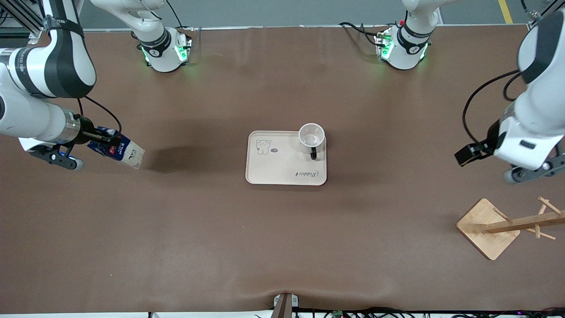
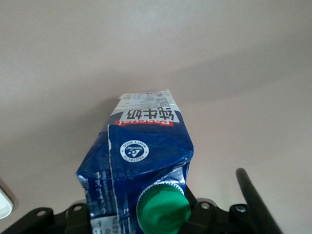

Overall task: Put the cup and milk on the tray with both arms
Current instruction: 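Carry the milk carton toward the tray while the left gripper withdraws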

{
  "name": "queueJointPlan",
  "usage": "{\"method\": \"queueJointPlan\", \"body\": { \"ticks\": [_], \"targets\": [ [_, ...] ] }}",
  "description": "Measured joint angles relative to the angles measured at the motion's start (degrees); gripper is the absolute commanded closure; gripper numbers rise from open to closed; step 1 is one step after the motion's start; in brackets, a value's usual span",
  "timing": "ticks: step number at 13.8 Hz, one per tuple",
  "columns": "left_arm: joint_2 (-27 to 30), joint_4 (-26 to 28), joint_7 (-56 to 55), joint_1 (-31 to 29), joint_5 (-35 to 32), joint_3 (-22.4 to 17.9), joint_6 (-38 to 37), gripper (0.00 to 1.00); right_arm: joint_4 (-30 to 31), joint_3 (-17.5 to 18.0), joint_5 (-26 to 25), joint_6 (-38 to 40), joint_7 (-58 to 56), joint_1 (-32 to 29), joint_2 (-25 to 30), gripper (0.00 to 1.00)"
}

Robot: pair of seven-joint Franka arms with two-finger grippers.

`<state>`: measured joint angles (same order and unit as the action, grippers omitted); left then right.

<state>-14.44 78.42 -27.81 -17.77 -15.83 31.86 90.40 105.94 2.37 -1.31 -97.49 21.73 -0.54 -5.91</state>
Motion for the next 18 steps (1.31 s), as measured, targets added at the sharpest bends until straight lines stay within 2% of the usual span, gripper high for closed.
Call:
{"method": "queueJointPlan", "body": {
  "ticks": [1, 4, 7, 8, 11, 13, 16, 18],
  "targets": [
    [1.7, -0.1, 1.8, 1.4, 1.2, -2.6, -1.0, 0.0, -1.4, 0.1, 0.0, 0.1, -0.1, 1.2, -0.6, 1.0],
    [6.4, 0.0, 8.8, 9.6, 5.7, -15.6, -4.2, 0.0, -6.1, 0.2, 0.1, 2.1, -0.1, 5.3, -3.1, 1.0],
    [10.9, 2.4, 13.9, 14.3, 10.7, -24.3, -5.2, 0.0, -11.9, 0.3, 0.5, 5.1, -0.1, 9.7, -6.9, 1.0],
    [12.3, 4.0, 14.4, 14.9, 11.7, -25.7, -5.2, 0.0, -13.5, 0.3, 1.8, 5.4, -0.1, 11.3, -8.1, 1.0],
    [14.5, 6.7, 14.5, 15.3, 12.3, -26.2, -5.2, 0.0, -16.7, 0.3, 8.7, 5.8, 0.0, 13.3, -11.0, 1.0],
    [14.5, 7.2, 14.5, 15.3, 12.3, -26.2, -5.0, 0.0, -18.5, 0.3, 10.5, 5.9, 0.8, 14.8, -12.8, 1.0],
    [14.4, 7.4, 14.5, 15.7, 12.5, -26.1, -4.9, 0.0, -21.2, 0.4, 12.4, 5.7, 10.2, 21.2, -15.5, 1.0],
    [14.0, 7.4, 15.2, 16.1, 12.9, -25.2, -4.7, 0.0, -24.1, 0.5, 15.5, 5.2, 13.6, 25.2, -18.0, 1.0]
  ]
}}
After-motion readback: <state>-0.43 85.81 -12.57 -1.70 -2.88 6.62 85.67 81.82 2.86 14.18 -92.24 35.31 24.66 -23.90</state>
